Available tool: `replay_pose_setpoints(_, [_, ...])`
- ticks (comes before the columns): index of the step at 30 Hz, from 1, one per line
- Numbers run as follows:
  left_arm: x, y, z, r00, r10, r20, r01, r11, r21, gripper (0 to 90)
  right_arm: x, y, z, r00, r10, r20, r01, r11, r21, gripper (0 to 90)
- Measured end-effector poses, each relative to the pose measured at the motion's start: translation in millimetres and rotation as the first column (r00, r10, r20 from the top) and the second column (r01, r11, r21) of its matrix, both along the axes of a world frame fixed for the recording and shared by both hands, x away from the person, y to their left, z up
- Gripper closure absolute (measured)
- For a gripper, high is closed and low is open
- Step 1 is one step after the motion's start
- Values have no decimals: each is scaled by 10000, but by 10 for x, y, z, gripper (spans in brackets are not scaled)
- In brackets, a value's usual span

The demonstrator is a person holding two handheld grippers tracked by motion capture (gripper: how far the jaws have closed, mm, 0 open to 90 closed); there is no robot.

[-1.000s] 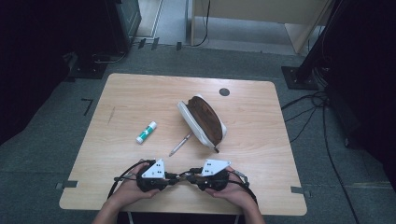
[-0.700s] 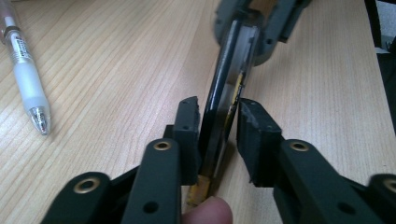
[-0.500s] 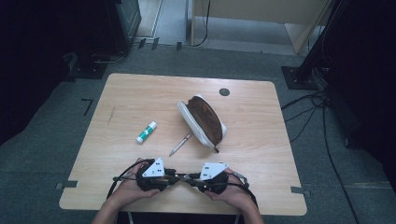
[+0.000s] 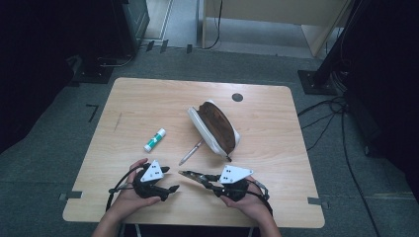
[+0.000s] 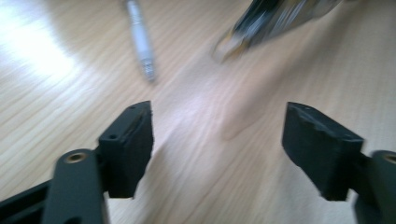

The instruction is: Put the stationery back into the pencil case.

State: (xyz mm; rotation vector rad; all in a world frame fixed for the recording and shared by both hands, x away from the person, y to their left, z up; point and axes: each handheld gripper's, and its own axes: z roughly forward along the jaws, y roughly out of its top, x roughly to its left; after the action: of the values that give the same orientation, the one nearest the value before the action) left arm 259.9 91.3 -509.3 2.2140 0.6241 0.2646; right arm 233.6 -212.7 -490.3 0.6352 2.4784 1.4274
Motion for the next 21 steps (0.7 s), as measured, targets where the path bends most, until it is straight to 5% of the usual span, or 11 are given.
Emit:
replay_pose_setpoints(9, [47,224,-5,9961,822,-310,-815,9964,224,20,-20,-52,235,9967,-741,329,732,9970,266,743])
replay_pose_setpoints(21, [99,555,-18,9857,1628,-436,-1621,9866,191,0,56,-92,499,9825,-1761,602,1722,9830,636,743])
